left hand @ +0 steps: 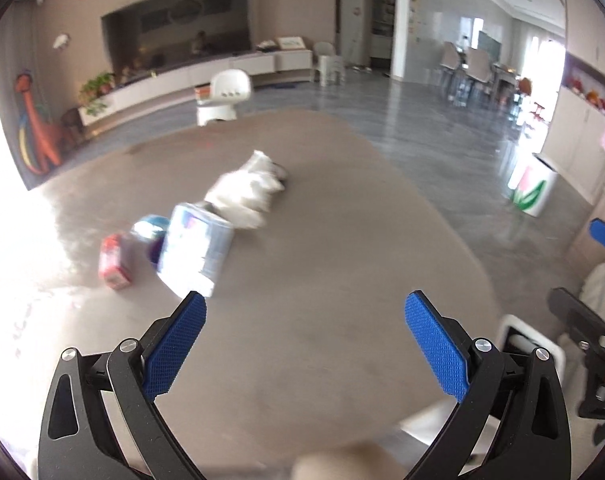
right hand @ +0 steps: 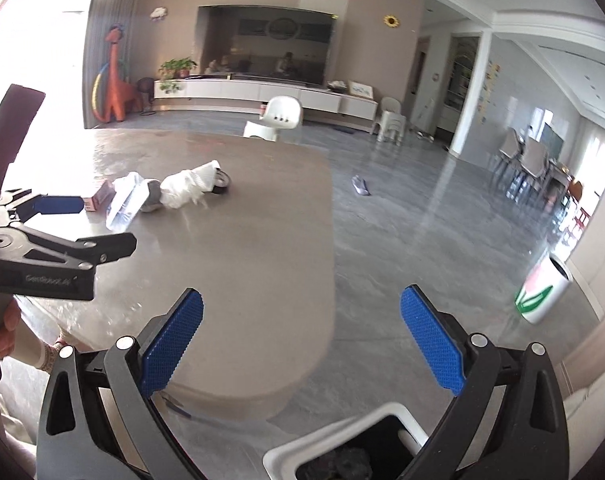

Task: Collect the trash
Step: 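Return both tools to the table, then grasp the clear plastic box with left tool while right tool grasps grey sock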

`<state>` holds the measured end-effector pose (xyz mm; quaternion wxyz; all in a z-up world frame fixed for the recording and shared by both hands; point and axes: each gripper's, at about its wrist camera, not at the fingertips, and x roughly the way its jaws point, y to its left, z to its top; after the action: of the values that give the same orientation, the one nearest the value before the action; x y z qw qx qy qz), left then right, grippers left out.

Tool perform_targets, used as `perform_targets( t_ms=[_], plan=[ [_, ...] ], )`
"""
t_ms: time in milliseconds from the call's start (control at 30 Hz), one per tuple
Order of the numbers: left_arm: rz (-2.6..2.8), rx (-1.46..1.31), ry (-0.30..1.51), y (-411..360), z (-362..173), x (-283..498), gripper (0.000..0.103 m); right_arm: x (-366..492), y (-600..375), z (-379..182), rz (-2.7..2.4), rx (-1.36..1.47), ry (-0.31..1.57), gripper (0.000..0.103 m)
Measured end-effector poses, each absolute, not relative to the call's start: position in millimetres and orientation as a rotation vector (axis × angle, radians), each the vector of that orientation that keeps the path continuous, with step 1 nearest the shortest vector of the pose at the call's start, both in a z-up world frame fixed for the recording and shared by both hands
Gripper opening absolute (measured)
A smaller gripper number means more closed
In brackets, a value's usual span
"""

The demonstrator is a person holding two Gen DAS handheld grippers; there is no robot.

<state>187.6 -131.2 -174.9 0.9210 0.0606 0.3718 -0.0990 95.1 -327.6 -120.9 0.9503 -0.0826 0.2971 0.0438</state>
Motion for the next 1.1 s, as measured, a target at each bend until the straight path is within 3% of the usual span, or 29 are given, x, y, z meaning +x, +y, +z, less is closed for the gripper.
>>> perform_targets(
  t_ms=[867,900,967,1100],
  plan=[
    [-0.039,0.049,0.804,-54.4,-240.5,299.0,0.098,182.5,-242.1,-151.6,0.265,-0.258,0.641,0.098],
    [-0.054,0.025,0.794,-50.7,-240.6,298.7,0.093,183.4,-241.6,-152.7,0.270,-0.255,0.646,0.098],
    [-0.066,0.017,0.808,-46.8,-245.1,302.3,0.074,183.9,-240.9,-154.0,0.277,-0.249,0.650,0.098],
    [-0.060,0.122,0.797,-61.1,-247.8,297.8,0.070,184.2,-238.8,-154.2,0.278,-0.239,0.650,0.098]
  ],
)
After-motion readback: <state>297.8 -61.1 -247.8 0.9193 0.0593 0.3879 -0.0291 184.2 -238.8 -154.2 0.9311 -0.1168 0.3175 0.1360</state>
